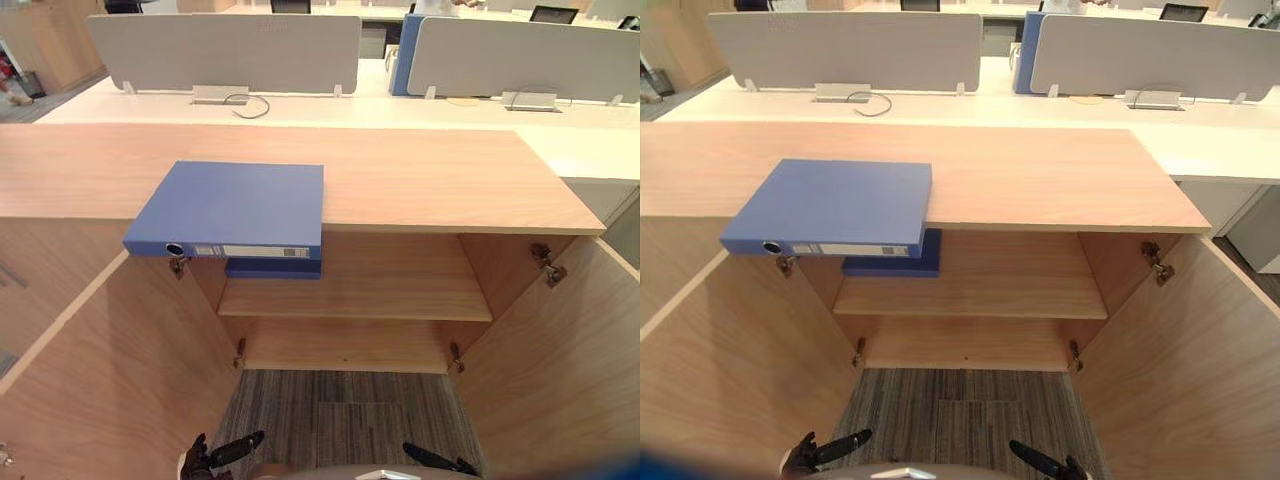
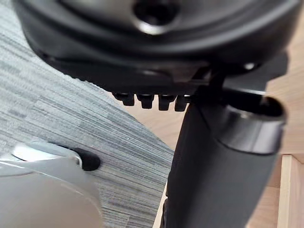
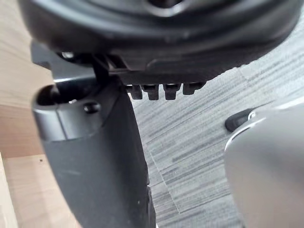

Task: Walk over to the cabinet, pick up the folder, carry it to the office cabinet, place the folder inside the office cabinet, then close the office cabinet door

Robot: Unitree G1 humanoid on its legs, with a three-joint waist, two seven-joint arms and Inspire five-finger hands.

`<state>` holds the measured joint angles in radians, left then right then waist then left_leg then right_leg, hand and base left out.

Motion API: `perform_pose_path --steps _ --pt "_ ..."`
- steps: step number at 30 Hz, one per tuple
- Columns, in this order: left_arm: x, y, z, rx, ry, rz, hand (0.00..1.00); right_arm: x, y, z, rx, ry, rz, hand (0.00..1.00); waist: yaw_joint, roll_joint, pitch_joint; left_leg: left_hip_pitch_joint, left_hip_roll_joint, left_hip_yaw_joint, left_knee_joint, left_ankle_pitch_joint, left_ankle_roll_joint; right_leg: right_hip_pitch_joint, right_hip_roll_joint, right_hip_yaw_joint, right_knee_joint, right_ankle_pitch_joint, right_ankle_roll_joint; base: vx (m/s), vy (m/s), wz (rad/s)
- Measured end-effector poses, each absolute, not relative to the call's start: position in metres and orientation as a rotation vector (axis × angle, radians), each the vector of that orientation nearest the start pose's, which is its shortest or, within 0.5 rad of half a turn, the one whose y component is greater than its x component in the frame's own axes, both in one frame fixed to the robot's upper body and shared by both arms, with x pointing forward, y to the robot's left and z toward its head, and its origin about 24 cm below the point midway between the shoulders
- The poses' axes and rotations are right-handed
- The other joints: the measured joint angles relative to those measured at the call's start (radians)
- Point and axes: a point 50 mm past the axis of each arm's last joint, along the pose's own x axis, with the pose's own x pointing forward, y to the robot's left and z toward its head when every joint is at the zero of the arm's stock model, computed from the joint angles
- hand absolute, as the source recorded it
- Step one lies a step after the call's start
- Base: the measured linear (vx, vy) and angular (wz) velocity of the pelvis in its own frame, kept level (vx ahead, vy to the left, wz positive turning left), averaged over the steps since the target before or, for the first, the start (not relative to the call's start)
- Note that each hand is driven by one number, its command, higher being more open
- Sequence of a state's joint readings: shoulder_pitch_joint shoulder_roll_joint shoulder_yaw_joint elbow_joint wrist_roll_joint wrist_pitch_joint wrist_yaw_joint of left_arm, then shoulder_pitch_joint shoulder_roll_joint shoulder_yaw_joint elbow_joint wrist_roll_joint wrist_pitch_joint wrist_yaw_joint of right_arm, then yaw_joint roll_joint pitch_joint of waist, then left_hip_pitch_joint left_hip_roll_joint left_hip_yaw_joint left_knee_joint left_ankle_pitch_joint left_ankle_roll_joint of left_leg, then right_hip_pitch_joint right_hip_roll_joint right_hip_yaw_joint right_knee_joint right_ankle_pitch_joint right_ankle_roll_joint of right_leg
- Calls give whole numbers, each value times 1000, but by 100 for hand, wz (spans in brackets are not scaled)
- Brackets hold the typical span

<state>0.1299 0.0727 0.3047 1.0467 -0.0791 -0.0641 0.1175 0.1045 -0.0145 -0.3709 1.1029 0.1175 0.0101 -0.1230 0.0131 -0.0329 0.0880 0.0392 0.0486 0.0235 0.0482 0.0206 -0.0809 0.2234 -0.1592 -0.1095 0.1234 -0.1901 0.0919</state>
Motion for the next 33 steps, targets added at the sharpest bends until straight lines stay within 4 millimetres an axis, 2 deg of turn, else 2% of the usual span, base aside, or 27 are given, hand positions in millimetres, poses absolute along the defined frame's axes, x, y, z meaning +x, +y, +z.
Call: perform_pose_path --steps 2,4,6,8,11,13,15,18,19,21,25,27,31,33 --pt "70 217 -162 -97 1098 466 100 61 -208 -169 218 1191 -556 100 -11 21 -12 34 -8 -9 -115 65 3 -12 -5 -12 -4 2 3 -18 7 13" --pt "66 214 -164 -133 1115 467 100 60 -212 -169 212 1195 -562 100 -15 33 -11 45 -13 -19 -137 81 5 -7 -4 -23 -8 3 4 -52 6 12" --pt "62 213 -165 -195 1113 515 100 59 -213 -169 213 1197 -567 100 -15 35 -11 46 -13 -30 -142 83 4 1 -1 -31 -13 2 5 -80 -6 11" --pt "61 214 -163 -285 1072 588 100 59 -212 -169 212 1201 -564 100 -17 29 -6 40 -14 -39 -142 86 0 2 0 -45 -22 -2 10 -112 -20 16" --pt "64 203 -153 -481 925 675 100 54 -212 -169 204 1213 -564 100 -15 18 0 19 -16 -70 -142 94 -1 -2 3 -72 -25 -5 14 -88 -10 25" --pt "66 203 -145 -613 827 738 100 52 -210 -170 190 1224 -550 100 -12 16 0 13 -16 -83 -142 97 -2 -3 6 -81 -25 -10 18 -46 -8 18" --pt "72 201 -133 -767 701 797 100 52 -206 -170 161 1234 -514 100 -9 2 2 9 -16 -88 -142 99 -3 -3 7 -88 -25 -13 20 -2 -10 9" --pt "92 196 -115 -835 579 754 100 54 -203 -171 102 1243 -464 100 9 -12 2 8 -18 -92 -142 105 -3 1 5 -97 -23 -16 18 33 -8 6" --pt "98 196 -110 -839 556 737 100 54 -202 -171 90 1245 -452 100 10 -14 2 7 -19 -95 -142 105 -3 2 5 -101 -23 -17 19 47 -12 13" --pt "117 194 -84 -848 437 645 100 58 -202 -170 51 1249 -409 100 16 -16 1 7 -21 -98 -142 105 -3 8 4 -108 -24 -18 20 50 -10 9" --pt "143 200 -45 -817 246 549 100 61 -205 -169 7 1248 -382 100 29 -8 5 15 -15 -97 -142 104 -4 24 6 -111 -35 -18 19 19 -3 1" --pt "150 203 -27 -703 187 523 100 60 -208 -169 -11 1251 -373 100 32 -1 -2 16 -13 -95 -138 104 -5 26 7 -111 -36 -17 19 0 0 0" --pt "161 204 20 -404 17 495 100 52 -209 -170 -11 1267 -386 100 41 5 -15 14 -1 -95 -137 106 -9 24 15 -109 -36 -12 12 0 0 0" --pt "163 204 32 -323 -22 518 100 48 -209 -170 -7 1276 -392 100 41 4 -26 14 4 -94 -137 104 -12 23 19 -108 -36 -10 10 -18 -4 -1"
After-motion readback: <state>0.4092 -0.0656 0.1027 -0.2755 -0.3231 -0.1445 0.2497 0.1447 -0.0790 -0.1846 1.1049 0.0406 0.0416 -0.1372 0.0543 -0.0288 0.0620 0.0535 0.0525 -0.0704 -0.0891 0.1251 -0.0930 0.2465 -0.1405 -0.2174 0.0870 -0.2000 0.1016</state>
